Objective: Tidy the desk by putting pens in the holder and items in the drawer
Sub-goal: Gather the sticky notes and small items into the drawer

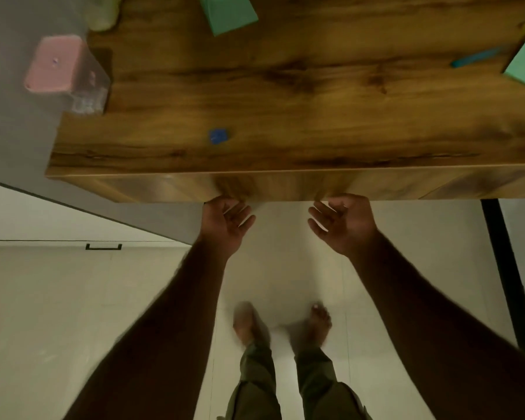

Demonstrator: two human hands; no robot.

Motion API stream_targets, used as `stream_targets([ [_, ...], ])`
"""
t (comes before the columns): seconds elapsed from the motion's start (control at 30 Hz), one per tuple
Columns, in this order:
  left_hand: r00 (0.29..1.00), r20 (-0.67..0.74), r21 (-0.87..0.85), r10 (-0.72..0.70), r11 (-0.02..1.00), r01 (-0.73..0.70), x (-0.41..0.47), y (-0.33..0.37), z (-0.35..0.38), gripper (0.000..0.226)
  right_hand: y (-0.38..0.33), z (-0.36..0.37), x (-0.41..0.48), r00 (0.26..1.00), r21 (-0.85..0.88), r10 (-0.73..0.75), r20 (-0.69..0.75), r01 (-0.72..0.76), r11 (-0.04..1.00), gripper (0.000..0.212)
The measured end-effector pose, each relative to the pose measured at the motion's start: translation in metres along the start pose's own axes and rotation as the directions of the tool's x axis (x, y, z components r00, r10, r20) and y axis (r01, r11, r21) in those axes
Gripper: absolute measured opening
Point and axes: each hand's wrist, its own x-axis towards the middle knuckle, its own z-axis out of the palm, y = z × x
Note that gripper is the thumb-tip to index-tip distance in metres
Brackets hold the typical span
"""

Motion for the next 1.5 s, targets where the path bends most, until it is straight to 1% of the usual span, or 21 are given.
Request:
stream_targets([
  [0.13,1.000,0.021,-0.068,-0.004,0.998,0.006,0.023,0.001,-0.004,0.007,0.006,0.001,0.012,0.999,0.145,-0.037,-0.015,0.038,0.989,0.016],
  [0.2,0.999,0.031,-0.134,0.016,0.991,-0.011,0.030,0.003,-0.002,0.012,0.008,0.006,0.017,0.997,0.205,-0.072,-0.005,0.072,0.976,0.015],
  [0.3,0.998,0.051,-0.226,0.034,0.974,-0.022,0.038,0.005,0.002,0.020,0.010,0.013,0.026,0.993,0.274,-0.121,0.005,0.115,0.955,0.022],
  [0.4,0.998,0.060,-0.254,0.033,0.967,-0.017,0.040,0.004,0.001,0.023,0.012,0.016,0.032,0.989,0.306,-0.147,0.013,0.136,0.942,0.027],
  [0.47,0.998,0.066,-0.243,0.015,0.970,0.001,0.042,0.004,-0.002,0.023,0.013,0.015,0.034,0.989,0.291,-0.148,-0.013,0.145,0.946,0.027],
  [0.6,0.996,0.084,-0.147,-0.001,0.989,0.013,0.039,0.008,-0.007,0.022,0.013,0.015,0.031,0.986,0.213,-0.154,-0.062,0.164,0.963,0.022],
  [0.73,0.996,0.094,-0.099,-0.008,0.995,0.018,0.028,0.001,-0.013,0.025,0.021,0.009,0.023,0.982,0.135,-0.168,-0.084,0.178,0.975,0.027],
  [0.8,0.996,0.093,-0.090,-0.011,0.996,0.019,0.023,-0.005,-0.021,0.026,0.028,0.002,0.019,0.981,0.108,-0.172,-0.087,0.181,0.978,0.031],
  [0.9,0.996,0.088,-0.078,-0.014,0.997,0.021,0.014,-0.015,-0.035,0.035,0.040,-0.010,0.013,0.981,0.086,-0.165,-0.098,0.174,0.981,0.038],
  [1.1,0.996,0.091,-0.078,-0.022,0.997,0.029,-0.006,-0.038,-0.059,0.043,0.063,-0.032,-0.004,0.986,0.068,-0.141,-0.086,0.147,0.987,0.041],
  [1.2,0.995,0.094,-0.079,-0.020,0.997,0.028,-0.018,-0.048,-0.068,0.041,0.073,-0.044,-0.015,0.990,0.041,-0.123,-0.070,0.126,0.991,0.040],
  [1.3,0.997,0.082,-0.084,-0.017,0.996,0.024,-0.029,-0.058,-0.075,0.038,0.081,-0.055,-0.024,0.992,0.024,-0.087,-0.090,0.090,0.996,0.036],
  [1.5,0.999,0.047,-0.078,-0.003,0.997,0.007,-0.056,-0.078,-0.091,0.039,0.101,-0.079,-0.043,0.995,-0.003,-0.054,-0.088,0.054,0.999,0.038],
])
